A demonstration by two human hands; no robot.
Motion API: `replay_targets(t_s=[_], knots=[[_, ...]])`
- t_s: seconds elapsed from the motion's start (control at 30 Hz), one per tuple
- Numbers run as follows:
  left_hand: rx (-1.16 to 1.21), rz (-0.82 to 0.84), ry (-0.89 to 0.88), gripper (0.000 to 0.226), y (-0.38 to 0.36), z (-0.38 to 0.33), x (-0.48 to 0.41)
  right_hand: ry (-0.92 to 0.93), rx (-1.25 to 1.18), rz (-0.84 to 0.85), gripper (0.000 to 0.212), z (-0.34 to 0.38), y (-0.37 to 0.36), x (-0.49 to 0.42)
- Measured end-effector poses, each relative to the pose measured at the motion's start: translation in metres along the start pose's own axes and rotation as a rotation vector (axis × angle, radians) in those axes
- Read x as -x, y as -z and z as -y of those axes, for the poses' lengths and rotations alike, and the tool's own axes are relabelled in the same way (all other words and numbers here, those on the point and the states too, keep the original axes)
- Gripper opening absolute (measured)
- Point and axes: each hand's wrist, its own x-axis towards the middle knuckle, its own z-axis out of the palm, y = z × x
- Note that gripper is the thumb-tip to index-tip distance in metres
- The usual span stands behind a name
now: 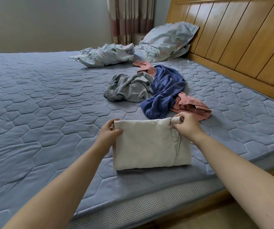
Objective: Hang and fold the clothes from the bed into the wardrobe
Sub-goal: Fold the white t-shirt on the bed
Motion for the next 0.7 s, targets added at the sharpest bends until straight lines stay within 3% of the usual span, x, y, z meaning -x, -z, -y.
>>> replay_targets(t_s=[0.1,0.13,0.2,0.3,0.37,0.43,0.5,0.57,0.63,0.7], knots=[[0.000,-0.162,-0.041,0.046,-0.009,0.000,-0.018,-0.042,-0.034,-0.098,0.017,0.002,-0.016,-0.022],[-0.092,-0.214,-0.058,0.050,-0.012,0.001,-0.024,-0.063,-0.009,-0.105,0.018,0.001,-0.022,-0.027],[-0.499,-0.251,-0.103,0.061,-0.018,0.005,-0.031,-0.097,0.152,-0.024,0.026,-0.001,-0.033,-0.031],[-1.073,-0.149,-0.352,0.065,-0.037,0.015,-0.034,0.030,0.463,0.121,0.053,-0.001,-0.054,-0.022],[-1.232,0.020,-0.459,0.055,-0.051,0.025,-0.034,0.246,0.498,0.213,0.053,-0.003,-0.070,-0.011],[-1.315,0.189,-0.434,0.051,-0.056,0.042,-0.033,0.328,0.574,0.391,0.052,-0.016,-0.081,0.002],[-1.337,0.242,-0.374,0.053,-0.051,0.058,-0.032,0.211,0.649,0.472,0.053,-0.041,-0.080,0.010],[-1.286,0.188,-0.313,0.056,-0.042,0.065,-0.032,-0.009,0.629,0.426,0.055,-0.063,-0.067,0.010],[-1.294,0.131,-0.277,0.057,-0.035,0.064,-0.030,-0.183,0.485,0.376,0.056,-0.074,-0.051,0.010],[-1.341,0.088,-0.328,0.059,-0.034,0.061,-0.023,-0.227,0.252,0.238,0.052,-0.075,-0.039,0.015]])
